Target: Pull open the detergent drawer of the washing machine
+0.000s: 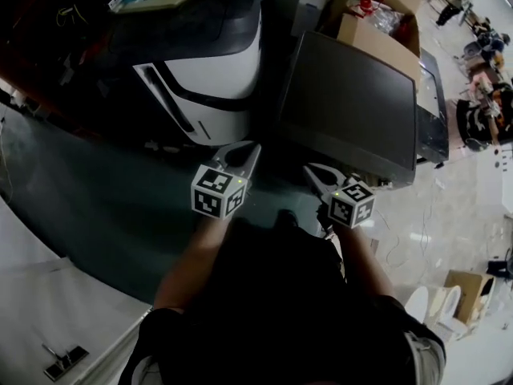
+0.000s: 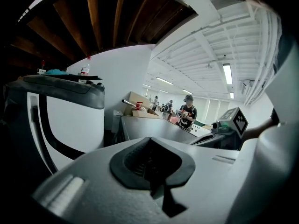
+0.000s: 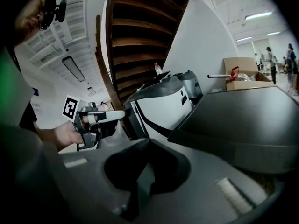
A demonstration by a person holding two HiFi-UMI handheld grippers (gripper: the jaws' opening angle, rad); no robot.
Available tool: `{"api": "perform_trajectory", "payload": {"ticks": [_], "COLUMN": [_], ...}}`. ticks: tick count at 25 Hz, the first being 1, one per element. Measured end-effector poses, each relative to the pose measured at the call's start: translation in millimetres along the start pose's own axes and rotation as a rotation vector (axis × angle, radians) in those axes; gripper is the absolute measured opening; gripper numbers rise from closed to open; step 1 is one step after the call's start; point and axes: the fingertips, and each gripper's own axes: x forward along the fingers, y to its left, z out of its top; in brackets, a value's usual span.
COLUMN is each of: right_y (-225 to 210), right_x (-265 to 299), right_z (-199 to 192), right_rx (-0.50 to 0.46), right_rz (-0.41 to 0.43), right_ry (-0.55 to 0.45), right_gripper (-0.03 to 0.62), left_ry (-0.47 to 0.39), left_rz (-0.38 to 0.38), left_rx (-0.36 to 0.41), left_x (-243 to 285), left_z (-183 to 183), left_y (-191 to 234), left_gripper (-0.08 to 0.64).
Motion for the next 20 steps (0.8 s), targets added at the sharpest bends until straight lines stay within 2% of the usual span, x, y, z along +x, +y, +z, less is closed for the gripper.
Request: {"api": "perform_trajectory", "payload": {"ticks": [8,14,20], "right_y": [-8,-34,-69], "right_x": [-25,-20,-5], "right_z": [-6,-8,-18], "right_rx": [0.064,0.092,0.099], "right_rz": [-0.150,-0.167,-0.176], "right_ry": [-0.070,-0.072,-0.030], "right_gripper": [0.002,0.002,0.003], "left_ry": [0.036,0.088,0.161], "left_rz": [-0.114,-0.119,-0.119], "left_rx": [-0.004,-0.014,-0.014], "left_x": [16,39,76], "left_z": [-14,-23,-45], "left_y": [0,10,22], "left_gripper": [0.011,0.011,0.011]}}
